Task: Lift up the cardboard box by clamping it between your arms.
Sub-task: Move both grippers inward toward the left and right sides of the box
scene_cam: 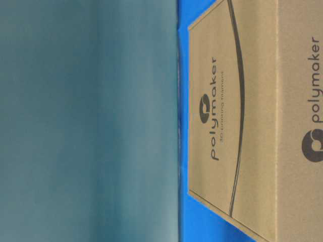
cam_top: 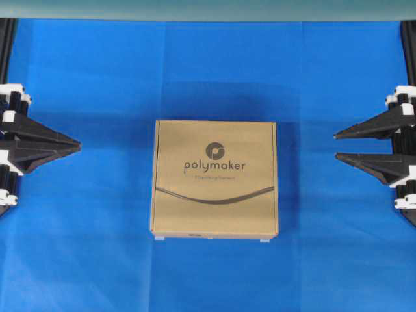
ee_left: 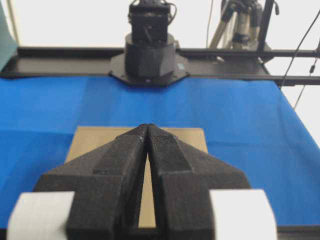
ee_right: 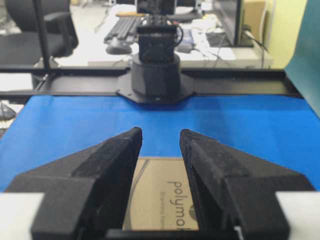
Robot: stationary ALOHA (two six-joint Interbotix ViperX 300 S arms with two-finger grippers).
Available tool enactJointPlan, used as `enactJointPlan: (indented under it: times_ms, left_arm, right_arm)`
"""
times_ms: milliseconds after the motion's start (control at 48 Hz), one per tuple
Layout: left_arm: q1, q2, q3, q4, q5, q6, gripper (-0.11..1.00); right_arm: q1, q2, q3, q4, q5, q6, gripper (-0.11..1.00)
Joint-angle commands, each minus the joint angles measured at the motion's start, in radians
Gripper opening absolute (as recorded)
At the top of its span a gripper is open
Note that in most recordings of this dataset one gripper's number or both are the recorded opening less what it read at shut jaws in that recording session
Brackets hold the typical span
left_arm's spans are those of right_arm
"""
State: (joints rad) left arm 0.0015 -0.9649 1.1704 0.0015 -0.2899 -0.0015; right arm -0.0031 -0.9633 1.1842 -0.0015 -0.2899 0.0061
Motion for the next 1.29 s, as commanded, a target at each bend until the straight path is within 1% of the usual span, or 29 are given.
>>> enactJointPlan:
  times_ms: [0,21,62,104,146,187,208,333,396,521,687,854,937,1062,1124,1187,1228,1270]
  left_arm:
    - [-0.011,0.043,-0.021,0.015,0.025,-0.031,0.05]
    - [-0.011,0.048,-0.025,0.015,0.035,-0.037,0.05]
    - [-0.009,0.061,-0.032,0.015,0.058,-0.046,0.09]
    - [-0.008,0.078,-0.038,0.015,0.084,-0.054,0.05]
    - [-0.008,0.084,-0.046,0.015,0.104,-0.054,0.01]
    - [-0.005,0.091,-0.054,0.015,0.126,-0.055,0.00]
    - [-0.003,0.094,-0.058,0.015,0.138,-0.055,0.00]
    - [0.011,0.121,-0.095,0.015,0.255,-0.054,0.00]
    - [0.017,0.144,-0.117,0.018,0.322,-0.044,0.00]
    - [0.034,0.187,-0.153,0.020,0.413,-0.044,0.00]
    - [0.048,0.259,-0.195,0.020,0.532,-0.035,0.00]
    - [0.048,0.336,-0.219,0.021,0.597,-0.031,0.00]
    - [0.046,0.379,-0.236,0.021,0.615,-0.012,0.00]
    - [0.044,0.425,-0.261,0.021,0.630,0.037,0.00]
    - [0.046,0.454,-0.267,0.021,0.638,0.069,0.01]
    - [0.048,0.479,-0.270,0.021,0.643,0.083,0.01]
    - [0.049,0.492,-0.273,0.021,0.644,0.083,0.04]
    - [0.049,0.505,-0.276,0.021,0.643,0.080,0.10]
  right_arm:
    - [-0.003,0.015,-0.025,0.009,-0.003,0.006,0.14]
    - [-0.002,0.021,-0.031,0.021,0.014,0.006,0.14]
    - [-0.003,0.035,-0.040,0.041,0.060,0.011,0.11]
    - [-0.006,0.048,-0.055,0.058,0.123,0.018,0.07]
    - [-0.009,0.060,-0.066,0.064,0.193,0.023,0.04]
    - [-0.014,0.071,-0.081,0.063,0.267,0.025,0.02]
    - [-0.017,0.078,-0.092,0.063,0.324,0.025,0.01]
    - [-0.023,0.117,-0.155,0.061,0.517,0.025,0.01]
    - [-0.028,0.140,-0.181,0.060,0.589,0.023,0.01]
    - [-0.037,0.193,-0.218,0.043,0.713,0.018,0.01]
    - [-0.055,0.255,-0.227,0.018,0.804,0.017,0.01]
    - [-0.078,0.322,-0.241,-0.002,0.881,-0.006,0.02]
    - [-0.087,0.354,-0.245,-0.014,0.911,-0.028,0.02]
    - [-0.089,0.383,-0.255,-0.015,0.919,-0.063,0.06]
    - [-0.089,0.396,-0.250,-0.014,0.917,-0.077,0.10]
    - [-0.089,0.408,-0.249,-0.014,0.919,-0.083,0.16]
    - [-0.092,0.416,-0.247,-0.014,0.919,-0.083,0.26]
    - [-0.092,0.422,-0.249,-0.015,0.920,-0.081,0.36]
